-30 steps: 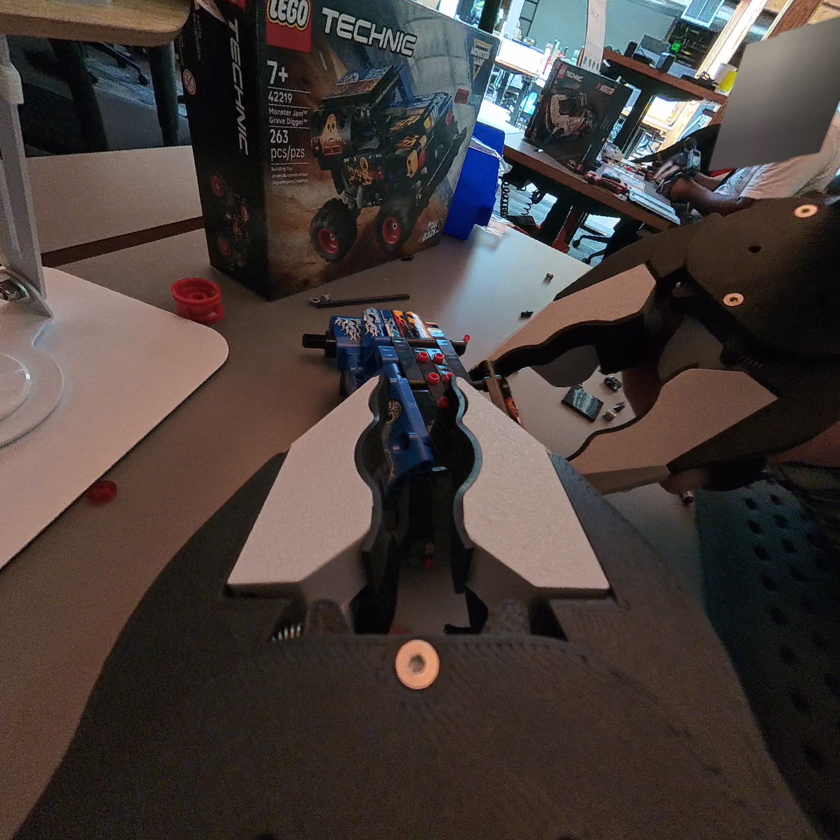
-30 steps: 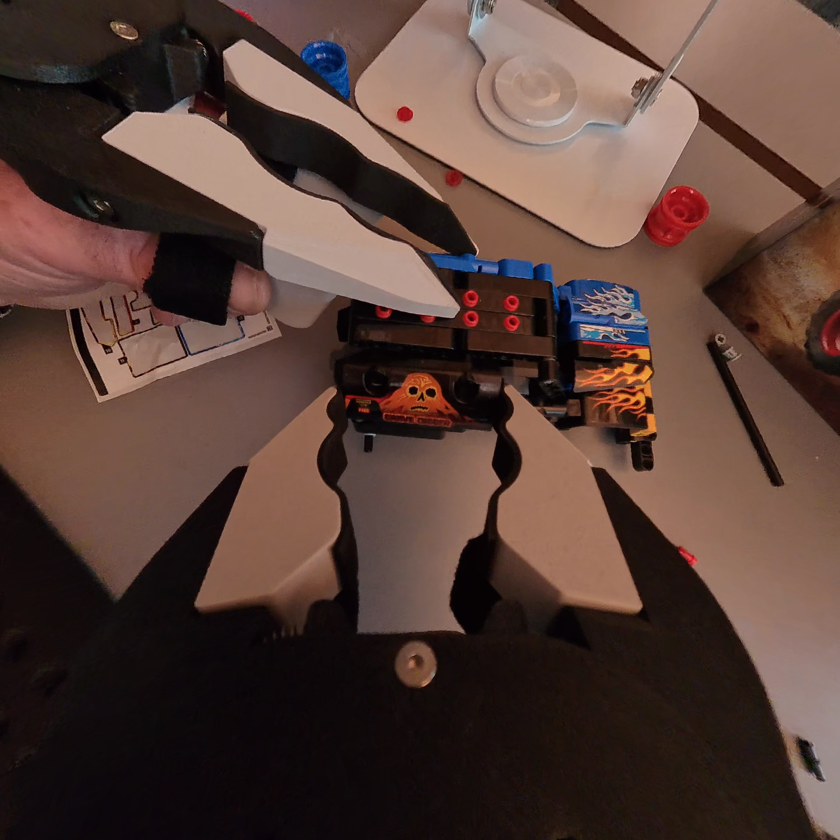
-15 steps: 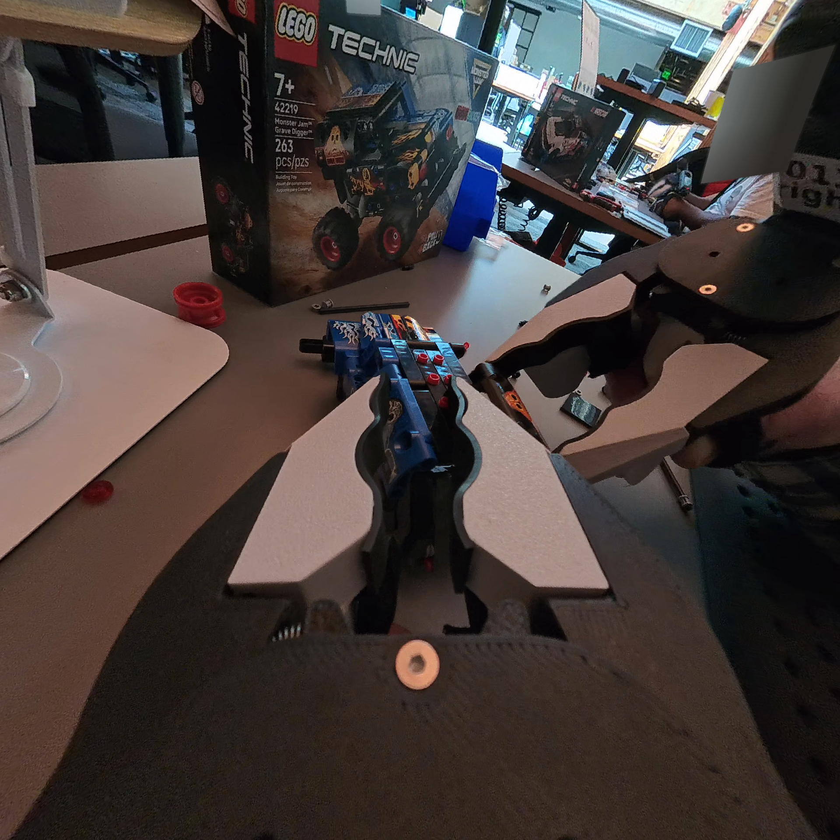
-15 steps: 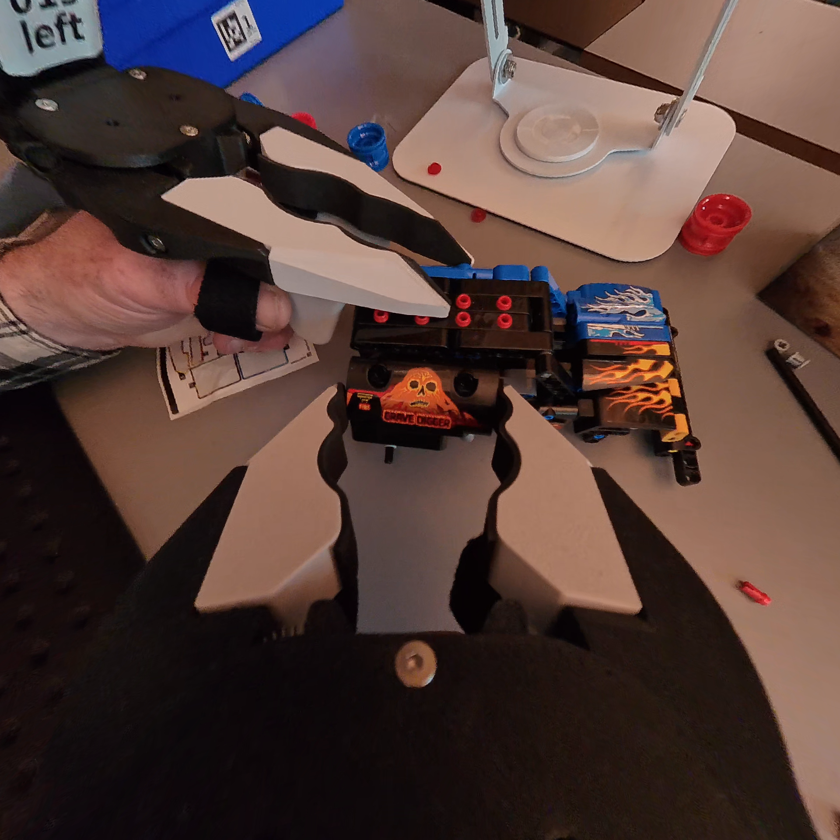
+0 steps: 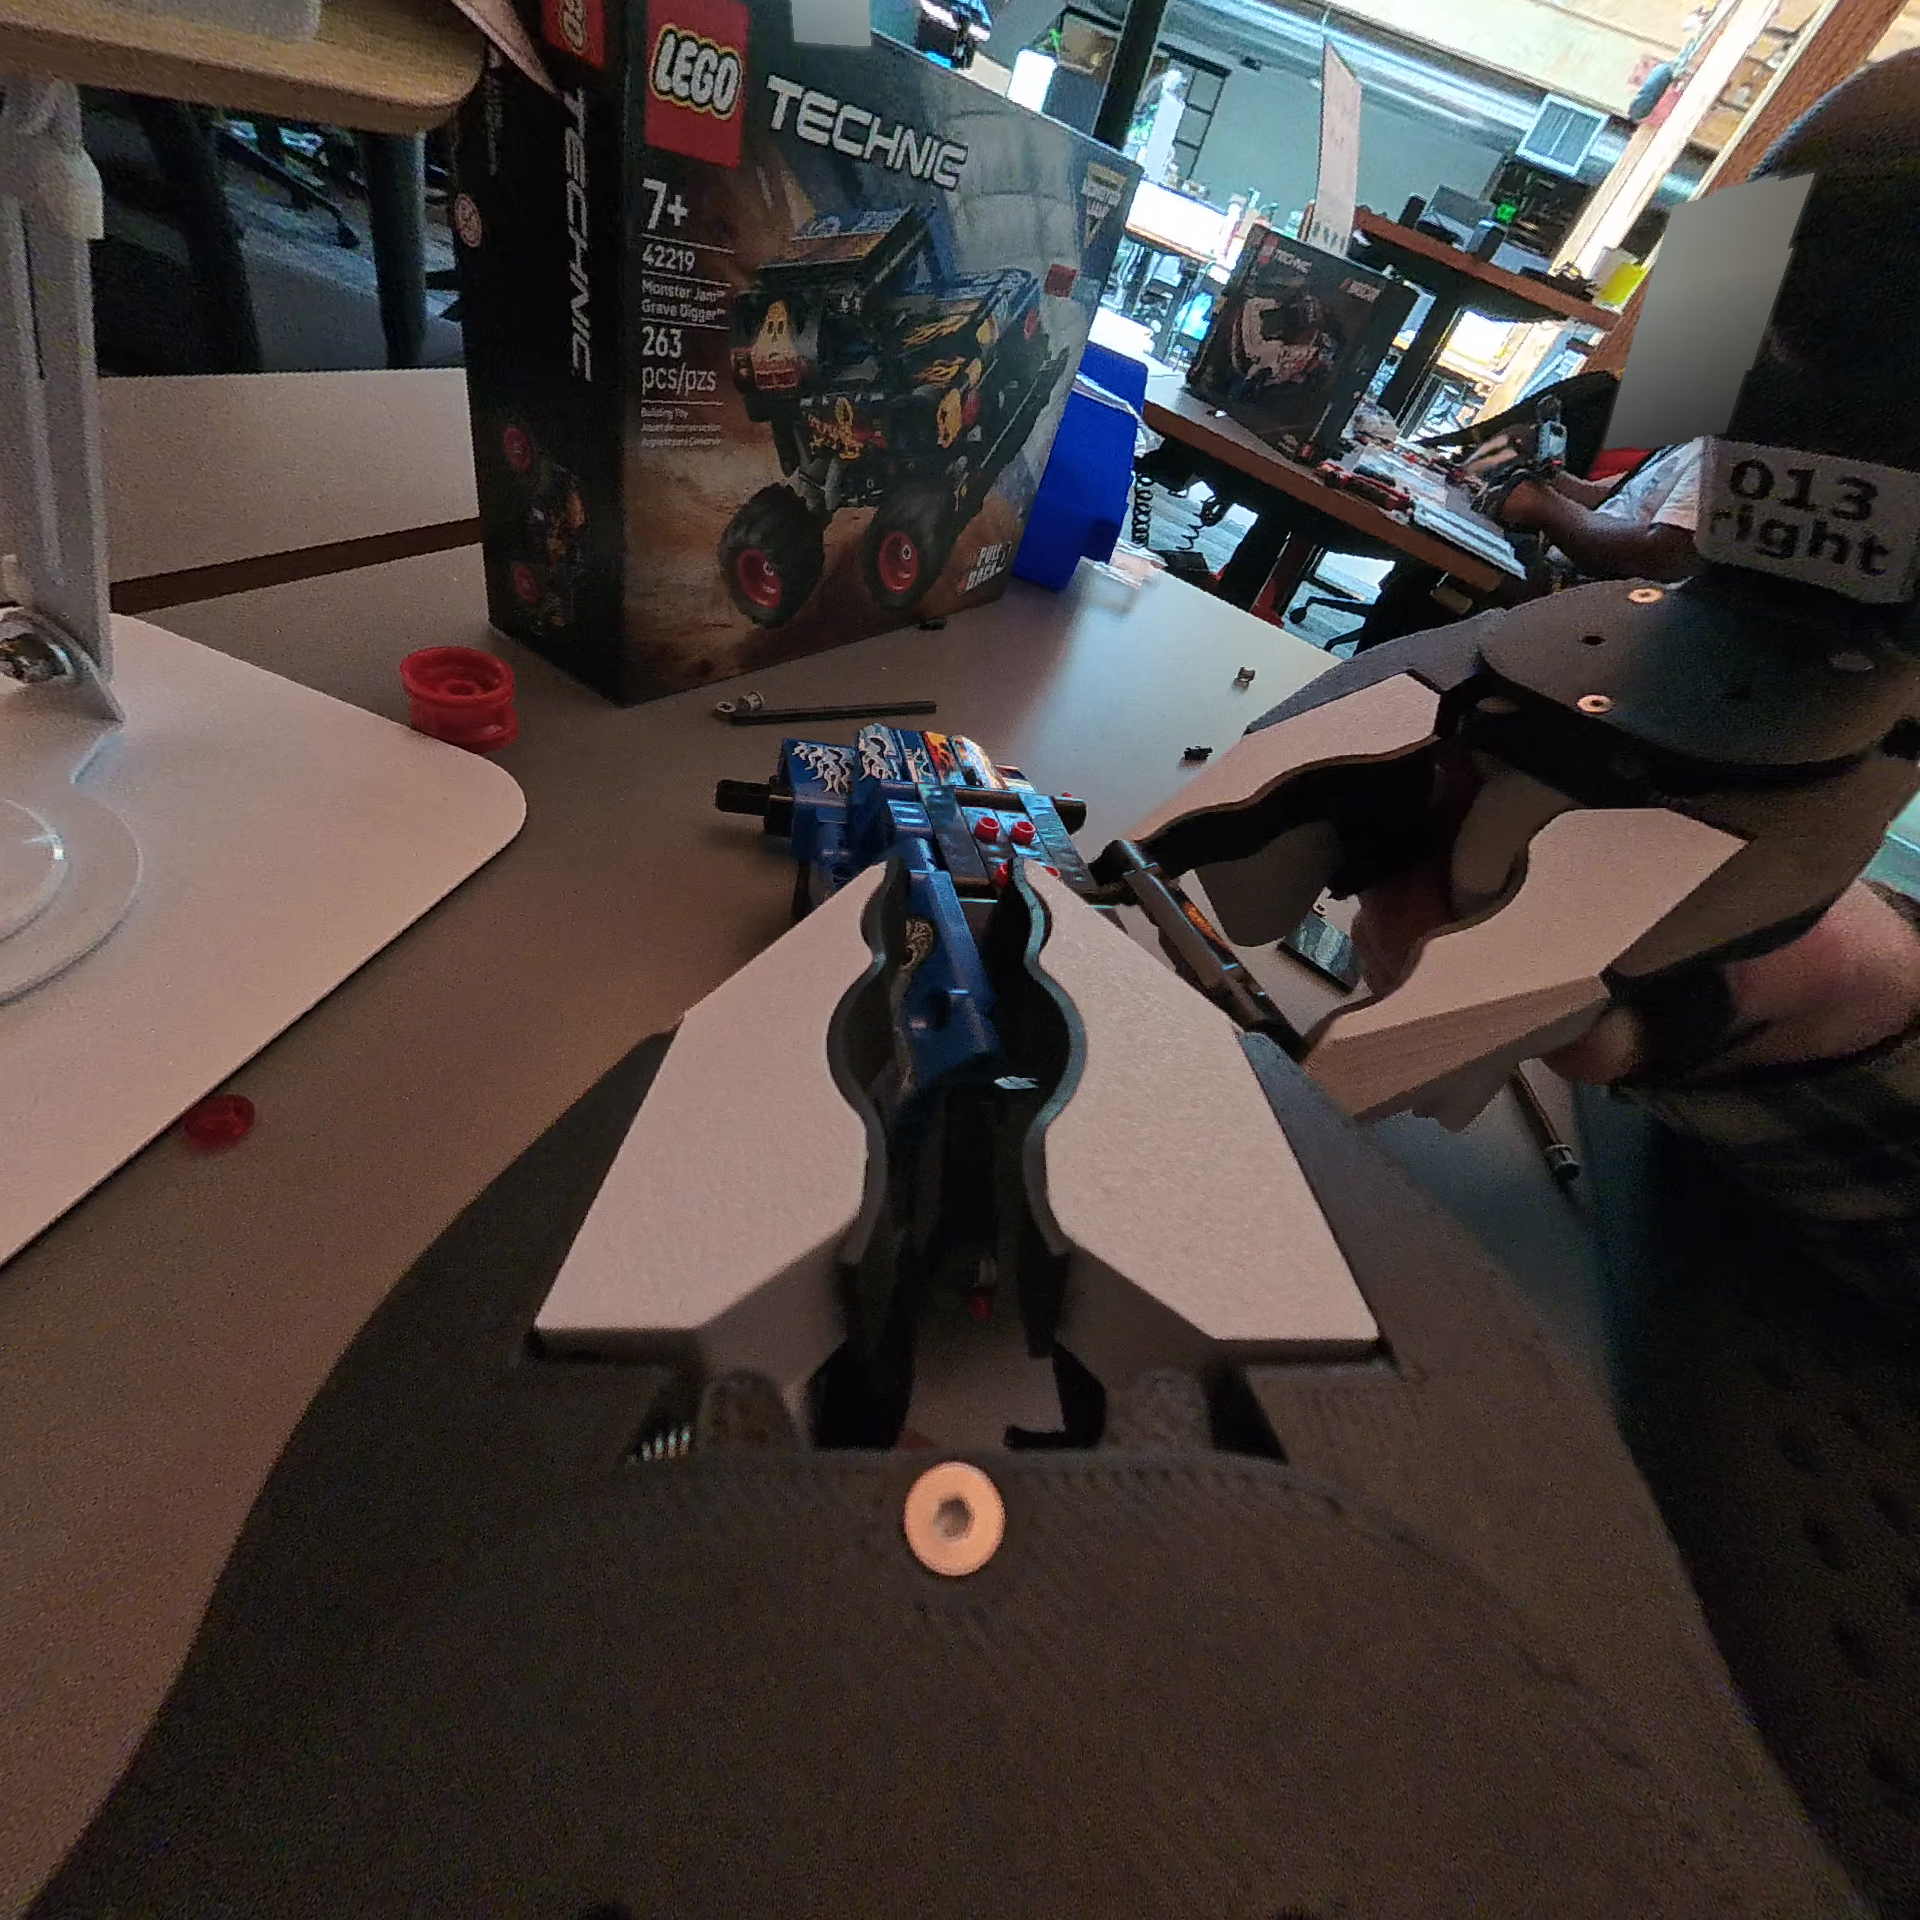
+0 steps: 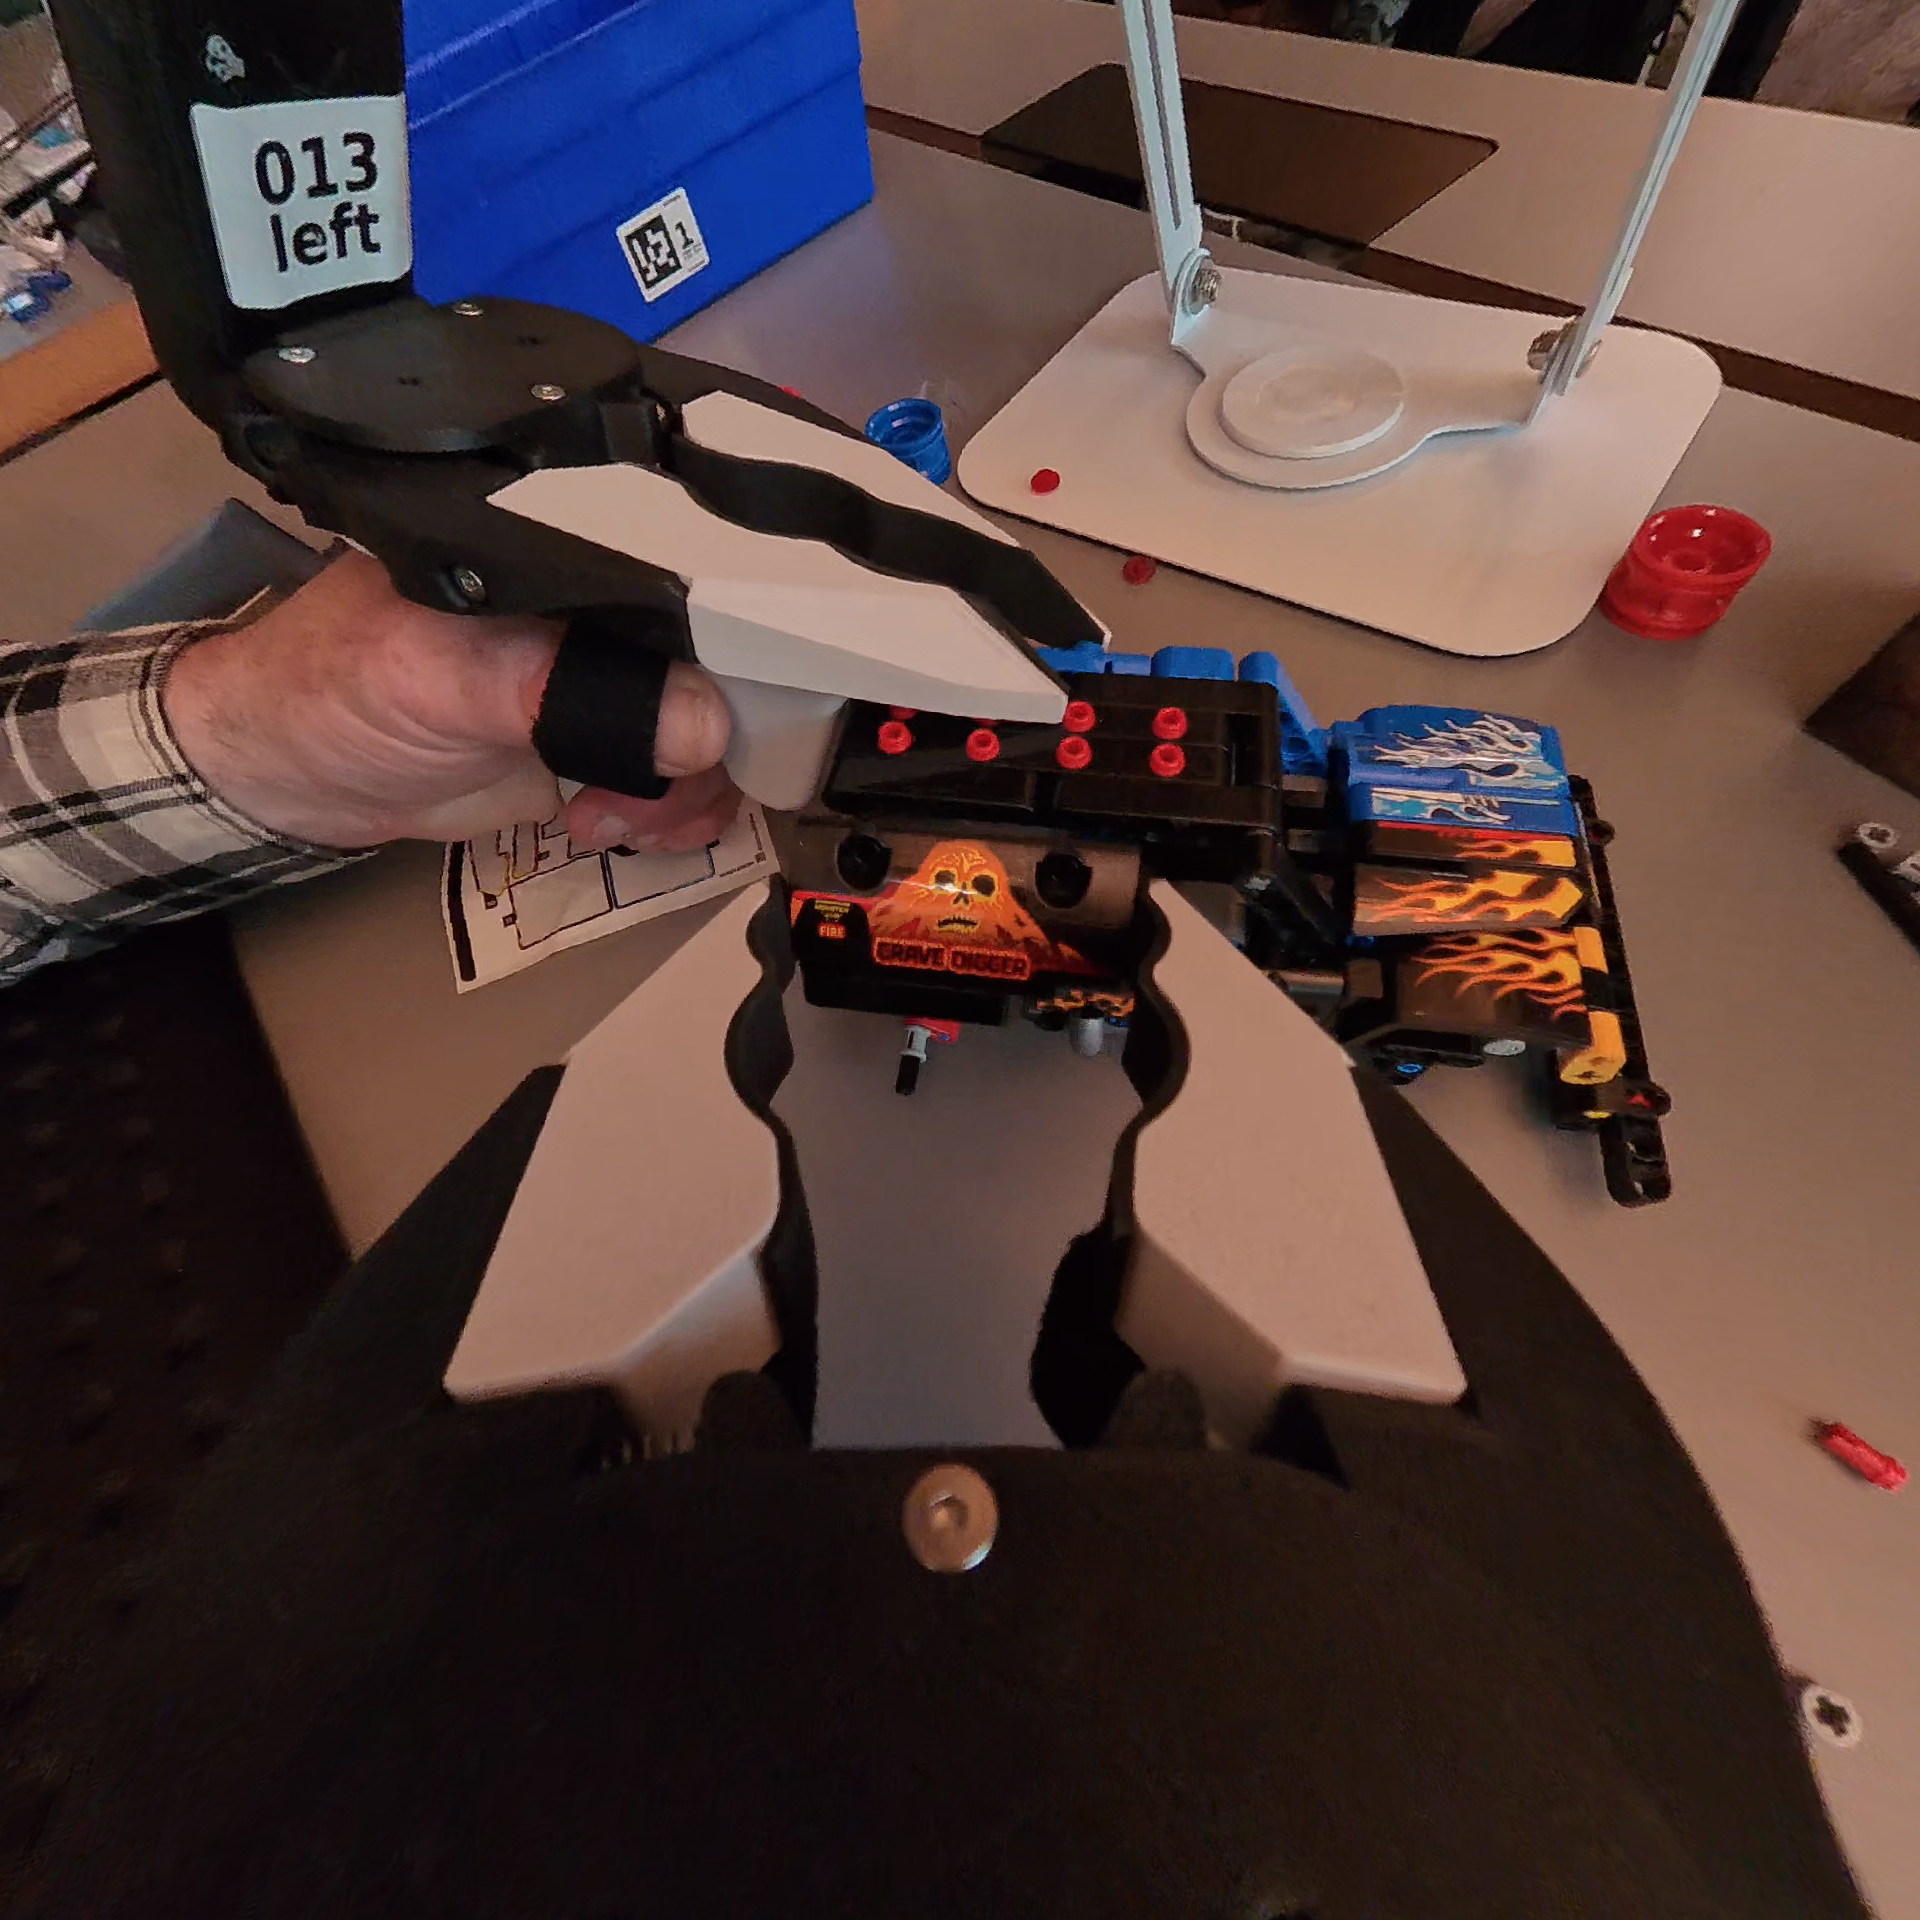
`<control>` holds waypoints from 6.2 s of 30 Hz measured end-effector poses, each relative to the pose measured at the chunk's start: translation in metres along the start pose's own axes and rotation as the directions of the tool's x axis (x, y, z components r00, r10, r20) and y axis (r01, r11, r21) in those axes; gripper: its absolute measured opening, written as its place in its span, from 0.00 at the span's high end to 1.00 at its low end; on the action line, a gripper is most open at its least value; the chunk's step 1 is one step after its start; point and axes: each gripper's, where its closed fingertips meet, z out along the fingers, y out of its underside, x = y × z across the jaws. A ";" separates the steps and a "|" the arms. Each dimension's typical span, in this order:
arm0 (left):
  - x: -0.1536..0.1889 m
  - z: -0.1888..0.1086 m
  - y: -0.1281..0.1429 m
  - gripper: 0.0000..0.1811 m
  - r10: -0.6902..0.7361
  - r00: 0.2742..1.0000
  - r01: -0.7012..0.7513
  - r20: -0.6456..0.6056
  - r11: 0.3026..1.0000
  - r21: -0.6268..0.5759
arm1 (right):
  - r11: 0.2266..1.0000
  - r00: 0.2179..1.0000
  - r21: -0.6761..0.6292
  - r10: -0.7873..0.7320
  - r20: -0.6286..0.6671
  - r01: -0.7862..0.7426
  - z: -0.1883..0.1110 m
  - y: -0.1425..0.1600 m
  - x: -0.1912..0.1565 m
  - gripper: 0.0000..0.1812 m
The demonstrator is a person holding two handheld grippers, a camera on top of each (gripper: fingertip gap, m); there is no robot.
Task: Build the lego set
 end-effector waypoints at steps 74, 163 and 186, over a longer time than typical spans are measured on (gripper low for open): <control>0.002 -0.003 -0.001 0.96 0.089 0.992 -0.093 0.091 0.995 0.041 | 0.999 0.957 0.014 -0.039 -0.288 0.045 -0.006 -0.001 0.002 0.67; 0.008 -0.011 0.017 0.66 0.420 0.898 -0.371 0.131 0.884 -0.286 | 0.929 0.907 -0.109 -0.312 0.282 0.354 0.000 -0.010 0.030 0.78; 0.005 -0.056 0.008 0.64 0.395 0.911 -0.339 0.121 0.883 -0.326 | 0.976 0.966 -0.003 -0.215 0.147 0.218 -0.042 -0.012 0.092 0.71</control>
